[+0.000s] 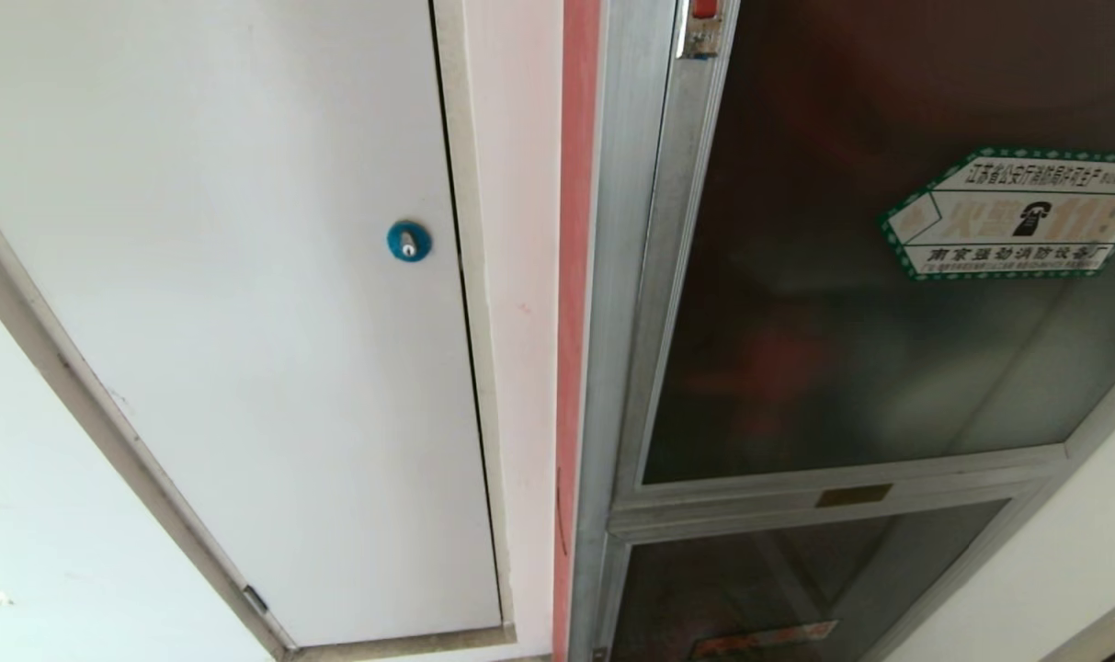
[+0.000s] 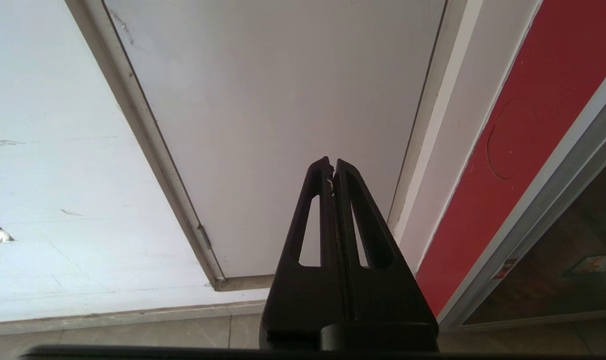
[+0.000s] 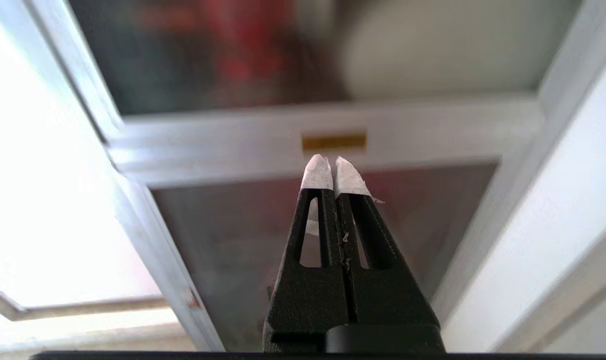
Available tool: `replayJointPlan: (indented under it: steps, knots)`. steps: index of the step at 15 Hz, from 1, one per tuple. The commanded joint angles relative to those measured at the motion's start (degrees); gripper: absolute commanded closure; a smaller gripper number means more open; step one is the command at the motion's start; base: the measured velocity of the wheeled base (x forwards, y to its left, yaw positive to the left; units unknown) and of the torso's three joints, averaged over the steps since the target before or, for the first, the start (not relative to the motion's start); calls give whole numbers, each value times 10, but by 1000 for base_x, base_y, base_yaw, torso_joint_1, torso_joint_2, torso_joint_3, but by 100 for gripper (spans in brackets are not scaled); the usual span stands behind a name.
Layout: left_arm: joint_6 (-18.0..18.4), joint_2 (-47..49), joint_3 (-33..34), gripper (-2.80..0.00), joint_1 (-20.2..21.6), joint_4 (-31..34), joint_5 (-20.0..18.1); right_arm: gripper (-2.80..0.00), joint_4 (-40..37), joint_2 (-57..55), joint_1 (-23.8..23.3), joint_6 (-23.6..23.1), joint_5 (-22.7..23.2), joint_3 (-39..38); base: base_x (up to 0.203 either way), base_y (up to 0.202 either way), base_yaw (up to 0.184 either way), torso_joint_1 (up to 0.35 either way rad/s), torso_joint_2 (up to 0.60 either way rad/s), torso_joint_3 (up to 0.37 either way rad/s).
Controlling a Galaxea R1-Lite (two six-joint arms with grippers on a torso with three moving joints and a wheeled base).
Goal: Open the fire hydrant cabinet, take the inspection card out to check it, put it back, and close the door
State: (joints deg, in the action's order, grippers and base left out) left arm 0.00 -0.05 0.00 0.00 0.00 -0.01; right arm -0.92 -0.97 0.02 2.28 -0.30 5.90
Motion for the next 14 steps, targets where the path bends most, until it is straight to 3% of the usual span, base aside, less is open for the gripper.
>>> replayJointPlan:
  steps: [1, 5, 11, 14]
  knots:
    - [0, 0, 0, 0, 0, 0, 0, 0, -9, -33, 1, 0, 7, 46, 0, 0, 0, 0, 0, 0]
    - [0, 0, 0, 0, 0, 0, 0, 0, -26, -161, 1, 4, 80, 155, 0, 0, 0, 0, 0, 0]
    - [0, 0, 0, 0, 0, 0, 0, 0, -26, -384, 1, 6, 352, 336, 0, 0, 0, 0, 0, 0]
    - [0, 0, 0, 0, 0, 0, 0, 0, -25, -485, 22, 28, 406, 428, 0, 0, 0, 0, 0, 0]
